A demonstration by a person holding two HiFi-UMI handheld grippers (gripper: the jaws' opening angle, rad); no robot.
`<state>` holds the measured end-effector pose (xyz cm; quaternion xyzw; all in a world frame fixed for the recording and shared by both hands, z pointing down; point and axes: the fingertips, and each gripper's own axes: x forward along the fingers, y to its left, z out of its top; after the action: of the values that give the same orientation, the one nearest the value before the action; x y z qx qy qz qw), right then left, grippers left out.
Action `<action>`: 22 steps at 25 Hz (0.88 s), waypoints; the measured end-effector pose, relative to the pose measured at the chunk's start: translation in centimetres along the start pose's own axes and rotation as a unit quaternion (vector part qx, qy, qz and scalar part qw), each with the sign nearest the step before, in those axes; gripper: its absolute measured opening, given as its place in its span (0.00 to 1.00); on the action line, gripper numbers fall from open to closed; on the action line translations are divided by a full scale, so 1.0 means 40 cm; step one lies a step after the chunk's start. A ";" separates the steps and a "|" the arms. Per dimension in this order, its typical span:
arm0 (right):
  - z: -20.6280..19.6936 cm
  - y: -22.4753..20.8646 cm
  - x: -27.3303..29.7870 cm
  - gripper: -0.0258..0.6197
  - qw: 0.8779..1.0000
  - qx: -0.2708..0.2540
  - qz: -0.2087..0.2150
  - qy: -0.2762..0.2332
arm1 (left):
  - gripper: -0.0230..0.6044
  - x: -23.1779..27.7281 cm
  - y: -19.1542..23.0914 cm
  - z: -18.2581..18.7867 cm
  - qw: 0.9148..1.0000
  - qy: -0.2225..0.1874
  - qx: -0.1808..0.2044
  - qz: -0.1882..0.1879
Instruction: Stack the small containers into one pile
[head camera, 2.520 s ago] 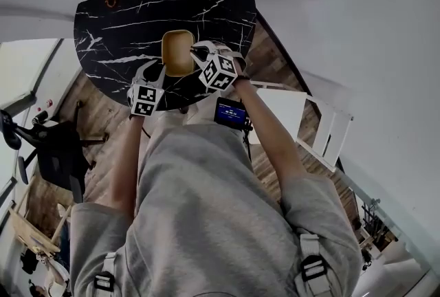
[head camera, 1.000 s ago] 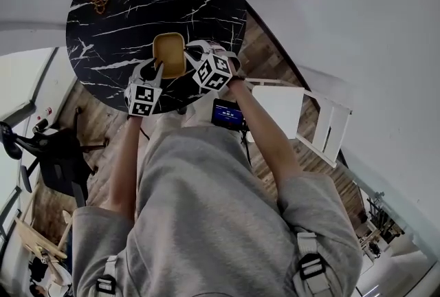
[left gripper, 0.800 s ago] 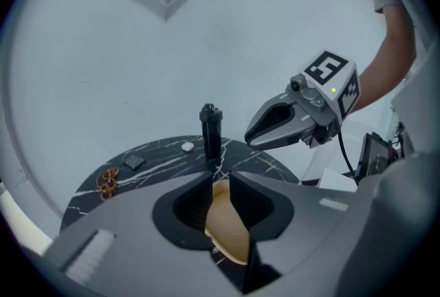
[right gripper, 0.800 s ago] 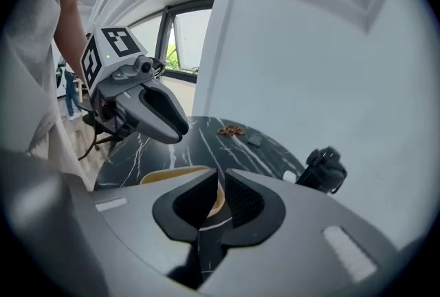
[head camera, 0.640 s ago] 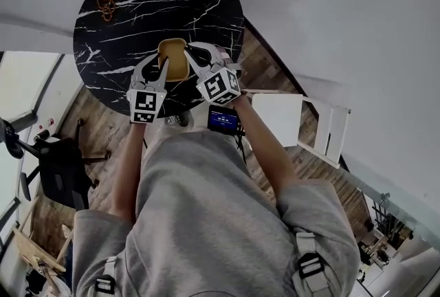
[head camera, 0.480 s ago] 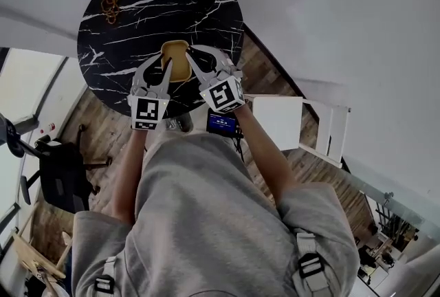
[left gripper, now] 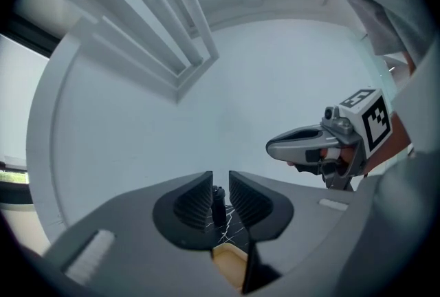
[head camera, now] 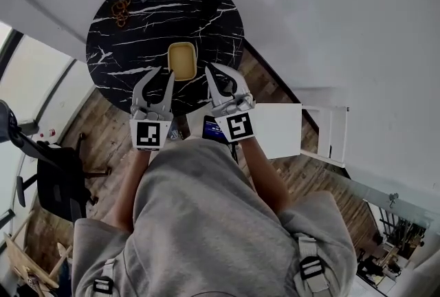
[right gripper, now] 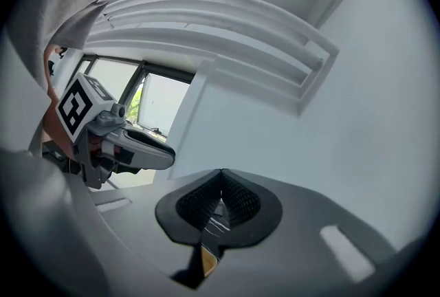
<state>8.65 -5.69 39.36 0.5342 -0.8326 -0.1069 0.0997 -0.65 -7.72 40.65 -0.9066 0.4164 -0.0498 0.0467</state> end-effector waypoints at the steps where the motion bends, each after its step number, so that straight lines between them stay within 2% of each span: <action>1: 0.003 0.005 -0.017 0.06 1.000 0.000 -0.008 -0.001 | 0.15 -0.016 -0.011 -0.001 1.000 0.005 -0.005 -0.001; 4: 0.006 0.030 -0.062 0.06 1.000 0.001 -0.026 -0.004 | 0.13 -0.050 -0.056 -0.012 1.000 0.010 -0.015 -0.025; 8: 0.004 0.070 -0.089 0.06 1.000 0.010 -0.024 0.005 | 0.07 -0.074 -0.100 -0.015 0.999 0.007 -0.020 -0.048; 12: 0.004 0.078 -0.102 0.06 0.999 0.008 -0.030 0.013 | 0.04 -0.080 -0.087 -0.007 0.999 -0.009 -0.010 -0.033; 14: 0.003 0.080 -0.102 0.06 0.999 0.010 -0.031 0.017 | 0.03 -0.091 -0.075 -0.010 0.999 0.009 -0.030 -0.019; 16: 0.013 0.077 -0.099 0.06 0.999 0.011 -0.031 -0.001 | 0.03 -0.098 -0.074 -0.014 0.999 0.020 -0.029 -0.013; 22: 0.010 0.105 -0.090 0.06 1.000 0.015 -0.011 0.005 | 0.03 -0.108 -0.099 -0.017 1.000 0.003 -0.009 -0.023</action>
<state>6.36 -0.68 39.98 0.5454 -0.8275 -0.0931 0.0950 -0.56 -1.91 41.60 -0.9162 0.3960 -0.0499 0.0362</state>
